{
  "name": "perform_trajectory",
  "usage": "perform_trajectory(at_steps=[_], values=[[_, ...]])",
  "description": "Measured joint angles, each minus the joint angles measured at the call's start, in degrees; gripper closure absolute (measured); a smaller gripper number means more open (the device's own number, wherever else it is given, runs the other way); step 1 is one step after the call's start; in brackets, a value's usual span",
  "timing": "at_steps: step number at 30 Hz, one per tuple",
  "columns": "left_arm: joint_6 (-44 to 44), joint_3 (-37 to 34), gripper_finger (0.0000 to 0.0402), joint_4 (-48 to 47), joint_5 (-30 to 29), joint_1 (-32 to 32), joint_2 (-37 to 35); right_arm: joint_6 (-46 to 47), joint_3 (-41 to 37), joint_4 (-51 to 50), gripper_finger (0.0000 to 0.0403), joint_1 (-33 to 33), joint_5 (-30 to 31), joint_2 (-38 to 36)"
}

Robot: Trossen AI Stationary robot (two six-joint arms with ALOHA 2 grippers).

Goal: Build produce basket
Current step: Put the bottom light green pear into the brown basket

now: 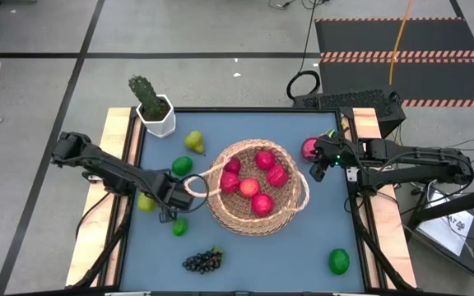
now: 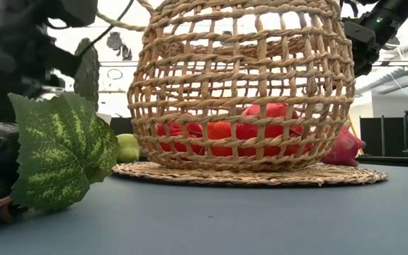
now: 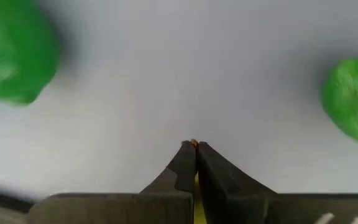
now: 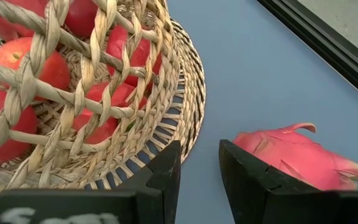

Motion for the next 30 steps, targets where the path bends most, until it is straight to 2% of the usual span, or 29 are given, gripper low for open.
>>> perform_trajectory(at_steps=[11,18,27,30], values=[[-7.53,8.05,0.0398,-15.97,-3.43,-4.32,-4.34,0.0,0.0,0.01,0.03,0.0,-0.01,0.0],[-11.68,11.33,0.0399,-17.12,-7.12,-6.9,-7.42,0.0,0.0,0.0,0.03,0.0,-0.04,0.0],[-13.69,19.14,0.0399,-13.85,-23.72,-11.55,-12.13,0.02,0.0,0.0,0.03,0.0,-0.02,0.0],[-11.89,19.8,0.0397,-9.63,-29.21,-13.41,-14.32,0.12,0.0,0.0,0.03,0.0,0.0,0.0]])
